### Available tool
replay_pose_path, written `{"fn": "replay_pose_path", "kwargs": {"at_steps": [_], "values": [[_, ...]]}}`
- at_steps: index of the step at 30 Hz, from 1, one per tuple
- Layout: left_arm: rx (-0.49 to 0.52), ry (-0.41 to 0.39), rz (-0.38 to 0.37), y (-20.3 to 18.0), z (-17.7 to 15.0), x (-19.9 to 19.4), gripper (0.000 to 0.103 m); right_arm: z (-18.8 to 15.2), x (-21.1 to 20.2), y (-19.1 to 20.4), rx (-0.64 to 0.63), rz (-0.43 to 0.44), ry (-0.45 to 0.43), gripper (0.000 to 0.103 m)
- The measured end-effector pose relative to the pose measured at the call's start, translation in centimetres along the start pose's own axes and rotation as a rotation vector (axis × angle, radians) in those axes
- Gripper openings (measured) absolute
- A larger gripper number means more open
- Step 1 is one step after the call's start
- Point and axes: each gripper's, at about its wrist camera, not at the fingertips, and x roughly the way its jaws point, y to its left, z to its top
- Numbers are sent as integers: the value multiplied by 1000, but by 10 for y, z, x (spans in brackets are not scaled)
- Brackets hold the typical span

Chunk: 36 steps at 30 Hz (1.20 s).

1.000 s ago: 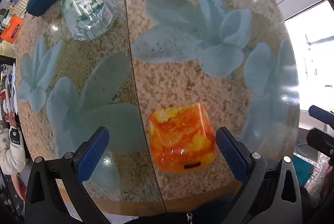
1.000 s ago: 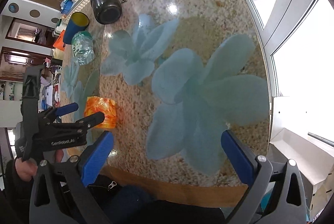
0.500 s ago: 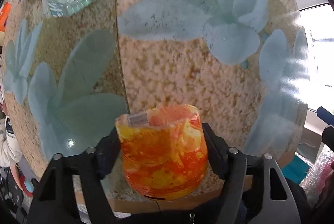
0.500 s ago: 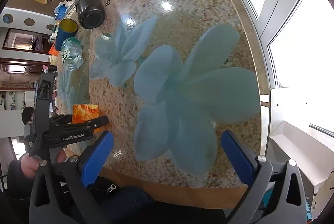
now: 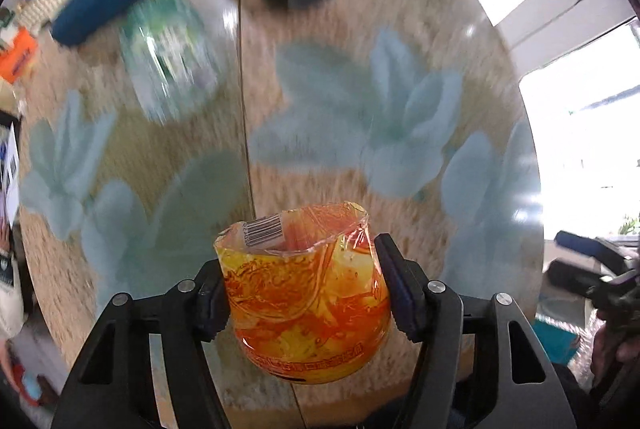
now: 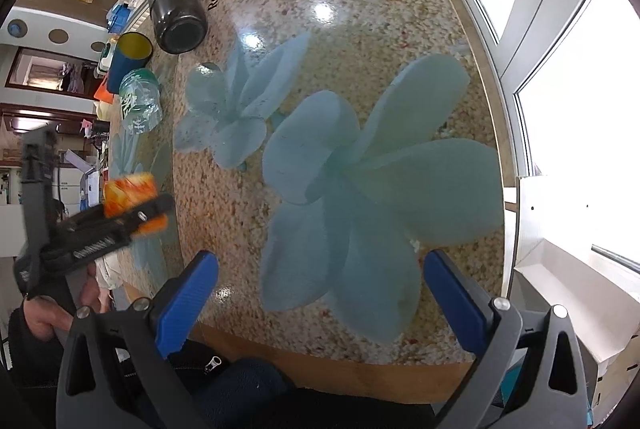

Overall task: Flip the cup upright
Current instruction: 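Rotate the held orange cup with the left gripper so its opening faces up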

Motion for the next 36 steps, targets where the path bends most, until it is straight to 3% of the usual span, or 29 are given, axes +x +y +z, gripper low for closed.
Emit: {"fn": "replay_pose_path", "kwargs": {"at_steps": [4,9,14,25,29,36], "values": [[45,-215,37,2,-2,-29,68,0,2,4,-19,-12,1,103],[82,-415,42,6,-17,-40,68,-3,8,13,-48,-5,6,103],[108,-512,155,-11,-23,-20,68,-10,17,19,-76,-32,34,103],[41,-479,103,4,-40,31,68,-18,26,23,-97,-61,19,103],[43,-470,112,5,-47,32,69,-23,28,24,-103,-66,22,103],[77,-364,101,-3,-53,47,71,-25,30,34,-120,-64,9,103]]}}
